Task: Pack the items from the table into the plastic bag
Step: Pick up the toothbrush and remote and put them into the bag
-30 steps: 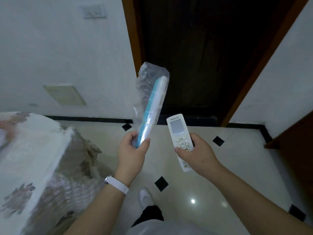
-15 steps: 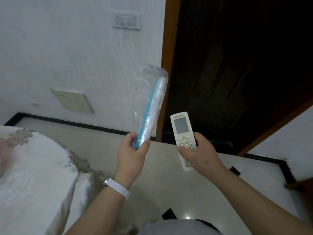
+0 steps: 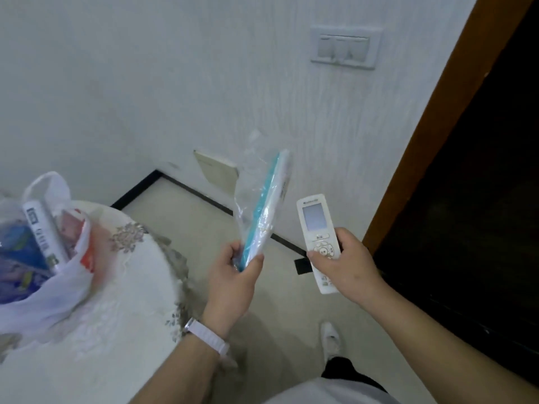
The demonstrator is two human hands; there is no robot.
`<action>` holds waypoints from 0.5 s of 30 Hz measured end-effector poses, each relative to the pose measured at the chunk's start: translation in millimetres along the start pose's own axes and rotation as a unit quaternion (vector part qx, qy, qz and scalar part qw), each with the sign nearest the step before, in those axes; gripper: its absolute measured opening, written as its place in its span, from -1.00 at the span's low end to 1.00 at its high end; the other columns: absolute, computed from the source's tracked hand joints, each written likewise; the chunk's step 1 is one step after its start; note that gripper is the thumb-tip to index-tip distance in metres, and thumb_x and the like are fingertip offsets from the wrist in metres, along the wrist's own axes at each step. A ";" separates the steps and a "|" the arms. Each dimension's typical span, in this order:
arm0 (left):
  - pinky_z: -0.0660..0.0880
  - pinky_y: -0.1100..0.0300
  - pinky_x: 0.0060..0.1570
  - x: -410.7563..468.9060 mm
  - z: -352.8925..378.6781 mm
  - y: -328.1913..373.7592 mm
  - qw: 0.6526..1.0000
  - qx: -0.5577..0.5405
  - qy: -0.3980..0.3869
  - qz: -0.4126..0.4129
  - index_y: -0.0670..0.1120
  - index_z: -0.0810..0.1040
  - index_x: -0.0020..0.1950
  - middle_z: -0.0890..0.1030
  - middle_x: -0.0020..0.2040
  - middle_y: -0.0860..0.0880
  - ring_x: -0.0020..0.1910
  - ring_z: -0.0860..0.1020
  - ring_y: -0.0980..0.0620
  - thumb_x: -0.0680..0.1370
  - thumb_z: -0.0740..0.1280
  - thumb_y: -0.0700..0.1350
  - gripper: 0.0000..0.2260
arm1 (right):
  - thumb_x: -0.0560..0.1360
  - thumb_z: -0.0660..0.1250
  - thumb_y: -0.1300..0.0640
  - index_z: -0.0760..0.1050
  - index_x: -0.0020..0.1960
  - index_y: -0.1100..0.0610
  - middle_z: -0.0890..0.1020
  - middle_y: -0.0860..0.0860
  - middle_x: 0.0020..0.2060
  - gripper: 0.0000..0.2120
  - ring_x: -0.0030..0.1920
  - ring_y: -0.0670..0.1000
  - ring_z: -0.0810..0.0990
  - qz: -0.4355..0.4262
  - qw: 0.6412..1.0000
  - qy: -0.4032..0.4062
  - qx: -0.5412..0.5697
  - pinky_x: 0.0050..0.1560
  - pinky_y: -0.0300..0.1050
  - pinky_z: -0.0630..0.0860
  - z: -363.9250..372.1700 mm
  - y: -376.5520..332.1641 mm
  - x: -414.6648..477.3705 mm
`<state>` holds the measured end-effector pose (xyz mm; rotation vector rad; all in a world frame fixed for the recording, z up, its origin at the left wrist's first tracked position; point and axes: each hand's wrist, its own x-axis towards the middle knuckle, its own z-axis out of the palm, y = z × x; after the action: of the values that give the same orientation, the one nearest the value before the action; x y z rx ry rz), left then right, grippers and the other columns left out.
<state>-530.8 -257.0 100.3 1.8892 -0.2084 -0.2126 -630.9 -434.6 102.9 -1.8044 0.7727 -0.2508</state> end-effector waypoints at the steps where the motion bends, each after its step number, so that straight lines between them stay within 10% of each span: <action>1: 0.40 0.37 -0.39 13.3 4.4 4.0 1.000 0.007 0.017 0.000 -0.03 0.54 -0.10 0.57 -0.20 0.00 -0.39 0.44 0.21 0.45 0.48 -0.14 -0.86 | 0.41 0.50 0.05 0.48 -0.05 -0.04 0.64 -0.15 -0.18 -0.79 -0.19 -0.16 0.62 -0.006 1.000 -0.016 -0.001 -0.20 -0.19 0.58 0.1 -3.6 19.3; 15: 0.58 -0.02 -0.18 131.0 24.4 30.2 0.981 -0.008 0.188 -0.048 0.06 0.60 -0.10 0.66 -0.18 0.05 -0.21 0.62 -0.04 0.37 0.49 -0.01 -0.84 | 0.43 0.48 0.02 0.44 0.00 -0.08 0.61 -0.17 -0.15 -0.75 -0.22 -0.19 0.61 -0.100 0.965 -0.232 -0.073 -0.33 -0.33 0.51 30.1 -77.5 205.3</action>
<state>-411.2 -321.5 115.4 1.8872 0.1406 0.0805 -428.8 -523.2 121.4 -1.9797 0.2818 0.1038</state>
